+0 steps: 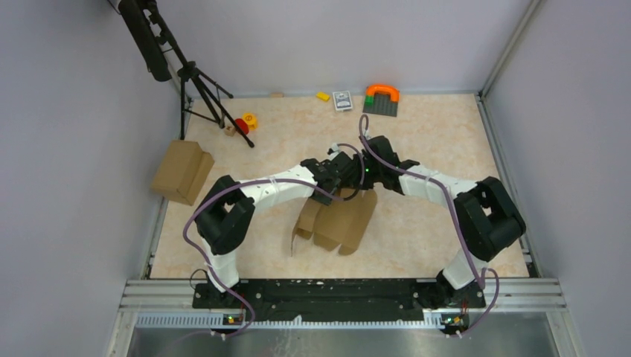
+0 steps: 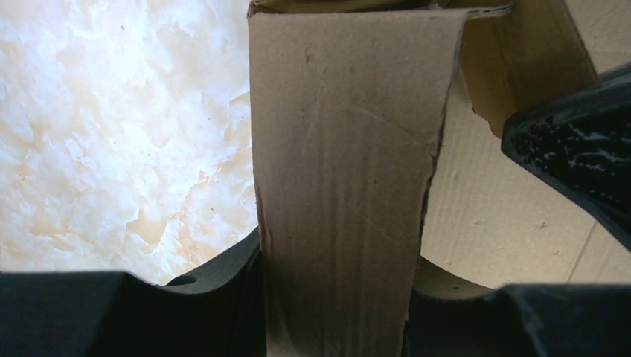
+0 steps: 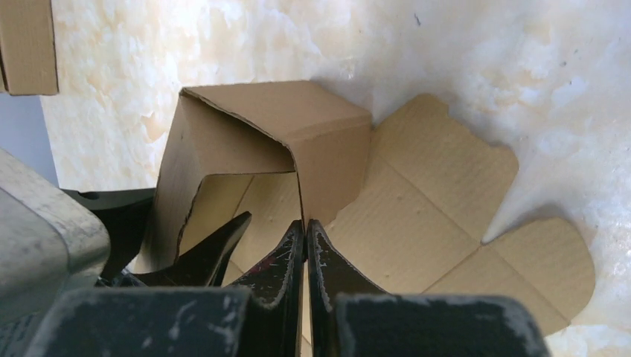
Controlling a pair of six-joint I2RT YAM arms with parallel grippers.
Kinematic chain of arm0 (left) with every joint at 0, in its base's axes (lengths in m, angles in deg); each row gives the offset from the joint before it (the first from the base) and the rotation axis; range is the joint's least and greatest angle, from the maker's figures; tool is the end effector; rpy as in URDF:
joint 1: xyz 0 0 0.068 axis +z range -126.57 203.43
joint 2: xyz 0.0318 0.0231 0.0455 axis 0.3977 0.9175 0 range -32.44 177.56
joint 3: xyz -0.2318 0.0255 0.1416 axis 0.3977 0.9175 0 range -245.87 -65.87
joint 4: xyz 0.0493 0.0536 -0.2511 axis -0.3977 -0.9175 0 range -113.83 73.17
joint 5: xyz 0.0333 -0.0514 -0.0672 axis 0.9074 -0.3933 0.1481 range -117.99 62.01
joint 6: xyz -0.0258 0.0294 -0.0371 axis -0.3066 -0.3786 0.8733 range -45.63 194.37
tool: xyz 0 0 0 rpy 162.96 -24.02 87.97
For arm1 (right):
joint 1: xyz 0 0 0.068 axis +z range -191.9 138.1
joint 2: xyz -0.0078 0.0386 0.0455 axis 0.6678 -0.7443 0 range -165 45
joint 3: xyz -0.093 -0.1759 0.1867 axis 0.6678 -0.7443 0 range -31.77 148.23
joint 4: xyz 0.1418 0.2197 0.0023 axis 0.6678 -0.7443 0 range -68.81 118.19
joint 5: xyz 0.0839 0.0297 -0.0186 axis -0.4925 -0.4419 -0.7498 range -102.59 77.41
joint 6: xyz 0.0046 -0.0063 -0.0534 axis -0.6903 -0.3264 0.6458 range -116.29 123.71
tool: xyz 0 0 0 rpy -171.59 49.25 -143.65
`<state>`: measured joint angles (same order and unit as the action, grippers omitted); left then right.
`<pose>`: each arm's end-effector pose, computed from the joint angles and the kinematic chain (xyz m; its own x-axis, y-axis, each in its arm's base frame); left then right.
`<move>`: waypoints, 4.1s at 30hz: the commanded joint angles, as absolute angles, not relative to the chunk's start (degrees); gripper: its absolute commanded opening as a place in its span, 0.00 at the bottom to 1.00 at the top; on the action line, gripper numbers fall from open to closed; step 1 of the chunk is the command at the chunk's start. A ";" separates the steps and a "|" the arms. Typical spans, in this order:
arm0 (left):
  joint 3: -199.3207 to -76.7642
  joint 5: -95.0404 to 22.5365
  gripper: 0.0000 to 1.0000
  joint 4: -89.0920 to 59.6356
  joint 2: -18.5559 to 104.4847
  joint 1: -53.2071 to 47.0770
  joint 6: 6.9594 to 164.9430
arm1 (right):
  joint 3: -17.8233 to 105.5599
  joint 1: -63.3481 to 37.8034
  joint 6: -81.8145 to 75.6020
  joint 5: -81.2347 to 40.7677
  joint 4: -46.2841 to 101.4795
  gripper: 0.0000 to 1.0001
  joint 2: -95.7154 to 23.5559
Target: Fold the paper box
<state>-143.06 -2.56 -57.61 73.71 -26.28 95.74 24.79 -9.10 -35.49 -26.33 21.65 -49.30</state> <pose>0.2532 -0.2751 0.2013 -0.7809 0.4124 -0.4692 0.3310 0.9102 0.2490 0.2879 0.1956 0.1984 -0.8777 0.1648 -0.4500 -0.1476 0.8005 0.5809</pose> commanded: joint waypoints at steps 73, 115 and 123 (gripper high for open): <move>-147.85 -3.19 0.40 -58.89 78.35 -30.44 86.86 | 19.80 -14.64 -5.36 -53.29 57.12 0.68 -57.73; -148.76 -7.67 0.38 -58.10 76.06 -29.74 85.69 | 17.64 -8.85 -17.19 -68.61 78.96 0.55 -62.50; -149.01 -8.87 0.38 -58.22 76.17 -29.79 84.96 | 18.79 -8.54 -15.06 -65.82 74.99 0.42 -62.93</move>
<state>-146.47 -2.32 -70.09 75.65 -27.28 90.91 15.57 -15.77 -18.86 -59.40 68.84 -63.73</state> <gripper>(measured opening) 0.383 0.436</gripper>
